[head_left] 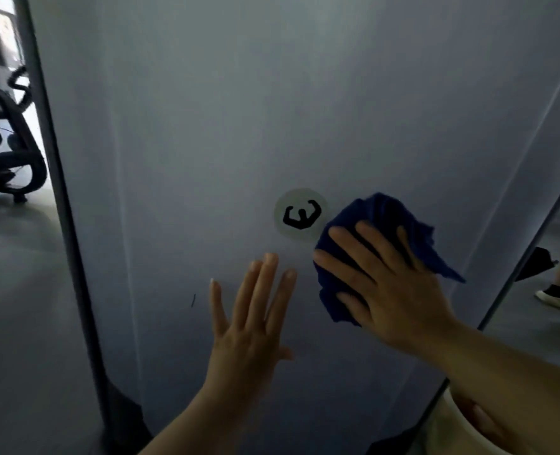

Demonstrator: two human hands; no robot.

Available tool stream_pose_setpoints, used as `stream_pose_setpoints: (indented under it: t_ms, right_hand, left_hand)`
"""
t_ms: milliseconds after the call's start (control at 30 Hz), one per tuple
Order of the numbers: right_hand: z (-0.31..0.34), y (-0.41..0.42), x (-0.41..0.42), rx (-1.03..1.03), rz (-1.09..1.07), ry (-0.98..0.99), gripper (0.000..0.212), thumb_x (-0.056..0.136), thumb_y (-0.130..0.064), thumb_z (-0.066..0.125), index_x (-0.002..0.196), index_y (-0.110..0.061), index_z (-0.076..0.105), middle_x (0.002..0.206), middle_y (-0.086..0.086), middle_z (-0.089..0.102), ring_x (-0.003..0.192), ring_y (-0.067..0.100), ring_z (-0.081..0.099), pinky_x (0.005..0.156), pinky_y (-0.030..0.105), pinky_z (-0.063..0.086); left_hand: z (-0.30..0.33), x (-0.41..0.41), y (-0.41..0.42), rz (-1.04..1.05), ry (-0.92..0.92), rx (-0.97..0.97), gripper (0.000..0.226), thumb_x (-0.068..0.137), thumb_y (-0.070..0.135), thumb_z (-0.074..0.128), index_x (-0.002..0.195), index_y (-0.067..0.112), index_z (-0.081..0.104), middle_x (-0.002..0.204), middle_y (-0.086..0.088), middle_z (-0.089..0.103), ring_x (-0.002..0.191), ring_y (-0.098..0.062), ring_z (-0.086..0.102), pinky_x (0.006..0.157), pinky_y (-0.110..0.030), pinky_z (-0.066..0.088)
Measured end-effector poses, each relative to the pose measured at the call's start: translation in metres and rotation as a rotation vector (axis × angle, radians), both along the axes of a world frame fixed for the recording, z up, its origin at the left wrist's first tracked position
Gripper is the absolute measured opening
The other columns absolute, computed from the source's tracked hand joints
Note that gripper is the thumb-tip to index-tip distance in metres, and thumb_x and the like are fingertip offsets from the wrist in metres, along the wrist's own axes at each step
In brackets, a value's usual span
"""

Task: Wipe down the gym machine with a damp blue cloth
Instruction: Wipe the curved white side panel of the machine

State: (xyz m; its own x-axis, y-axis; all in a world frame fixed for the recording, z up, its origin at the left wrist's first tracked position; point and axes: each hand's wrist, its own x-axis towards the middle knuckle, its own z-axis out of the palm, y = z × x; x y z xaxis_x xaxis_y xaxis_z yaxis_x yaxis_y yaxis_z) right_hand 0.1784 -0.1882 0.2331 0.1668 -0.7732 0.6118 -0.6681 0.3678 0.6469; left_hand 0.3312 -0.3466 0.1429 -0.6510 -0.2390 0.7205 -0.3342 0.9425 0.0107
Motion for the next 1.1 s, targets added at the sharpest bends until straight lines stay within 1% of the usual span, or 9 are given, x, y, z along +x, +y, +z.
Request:
stream_pose_setpoints:
  t_ms: [200,300,400,500,567,733,867,1000,1100]
  right_hand:
    - [0.044,-0.059,0.038,-0.186,0.01,-0.057,0.052,0.106,-0.035,0.036,0.155,-0.023,0.024,0.163,0.004,0.013,0.15,0.027,0.01,0.122,0.051,0.003]
    - [0.027,-0.051,0.032,0.139,0.048,0.022,0.056,0.105,-0.038,0.033,0.157,-0.024,0.016,0.165,0.001,0.005,0.152,0.024,0.003,0.123,0.047,0.005]
    - [0.071,-0.055,0.028,0.366,0.101,-0.012,0.062,0.103,-0.042,0.038,0.157,-0.03,0.01,0.165,-0.007,-0.002,0.152,0.018,-0.003,0.113,0.049,0.034]
    - [0.094,-0.075,0.046,0.168,0.059,-0.035,0.061,0.104,-0.044,0.036,0.157,-0.028,0.011,0.165,-0.005,0.001,0.152,0.018,-0.004,0.122,0.049,0.012]
    - [0.079,-0.085,0.06,0.084,0.046,-0.015,0.06,0.105,-0.04,0.03,0.158,-0.02,0.011,0.165,0.001,0.002,0.152,0.023,-0.004,0.123,0.046,-0.003]
    - [0.083,-0.073,0.063,0.328,0.3,-0.335,0.053,0.1,-0.03,0.049,0.151,-0.02,0.036,0.163,-0.005,0.017,0.152,0.013,0.004,0.121,0.04,0.021]
    - [0.132,-0.03,0.051,-0.066,0.446,-0.35,0.036,0.094,-0.009,0.055,0.128,-0.019,0.062,0.148,-0.004,0.047,0.14,0.014,0.038,0.112,0.04,0.037]
    - [0.132,-0.015,0.035,-0.187,0.091,-0.296,0.072,0.095,-0.041,0.054,0.155,-0.017,0.022,0.165,0.004,0.006,0.152,0.024,0.003,0.123,0.047,0.007]
    - [0.115,-0.018,0.034,-0.129,-0.067,-0.269,0.11,0.076,-0.074,0.045,0.158,-0.013,0.003,0.164,0.01,-0.01,0.151,0.03,-0.011,0.12,0.056,-0.002]
  left_hand:
    - [0.012,0.015,0.007,-0.107,0.135,0.155,0.128,0.061,0.041,0.089,0.157,0.015,0.008,0.164,-0.006,0.008,0.15,-0.024,0.012,0.111,-0.065,0.027]
    - [0.038,0.024,0.004,-0.19,0.399,0.322,0.096,0.087,0.021,0.07,0.157,0.02,0.004,0.165,0.001,0.002,0.151,-0.019,0.011,0.113,-0.056,0.033]
    - [0.056,0.024,0.001,-0.189,0.458,0.375,0.089,0.095,0.014,0.056,0.155,0.034,-0.006,0.162,0.019,-0.009,0.151,-0.007,0.003,0.116,-0.048,0.031]
    - [0.07,0.025,0.016,-0.27,0.638,0.369,0.066,0.099,0.009,0.049,0.155,0.017,0.015,0.163,0.004,0.01,0.15,-0.012,0.015,0.119,-0.037,0.028]
    - [0.08,0.025,0.028,-0.373,0.783,0.409,0.057,0.1,0.014,0.047,0.151,0.012,0.023,0.16,0.0,0.019,0.149,-0.015,0.02,0.118,-0.032,0.029]
    - [0.099,0.013,0.031,-0.596,0.947,0.902,0.059,0.095,0.048,0.038,0.15,0.032,0.023,0.155,0.014,0.029,0.143,-0.005,0.03,0.114,-0.043,0.037]
    - [0.095,0.001,0.032,-0.434,0.712,0.578,0.05,0.103,0.042,0.032,0.149,0.051,0.013,0.162,0.018,0.007,0.151,-0.012,0.001,0.121,-0.052,0.016]
    - [0.132,-0.021,0.013,-0.043,0.464,0.213,0.055,0.103,0.047,0.019,0.153,0.044,-0.004,0.161,0.008,-0.023,0.147,-0.024,-0.025,0.114,-0.063,-0.007]
    - [0.126,-0.028,-0.005,0.021,0.376,0.036,0.067,0.101,0.054,0.019,0.154,0.03,-0.013,0.162,-0.004,-0.022,0.149,-0.032,-0.016,0.111,-0.071,-0.001]
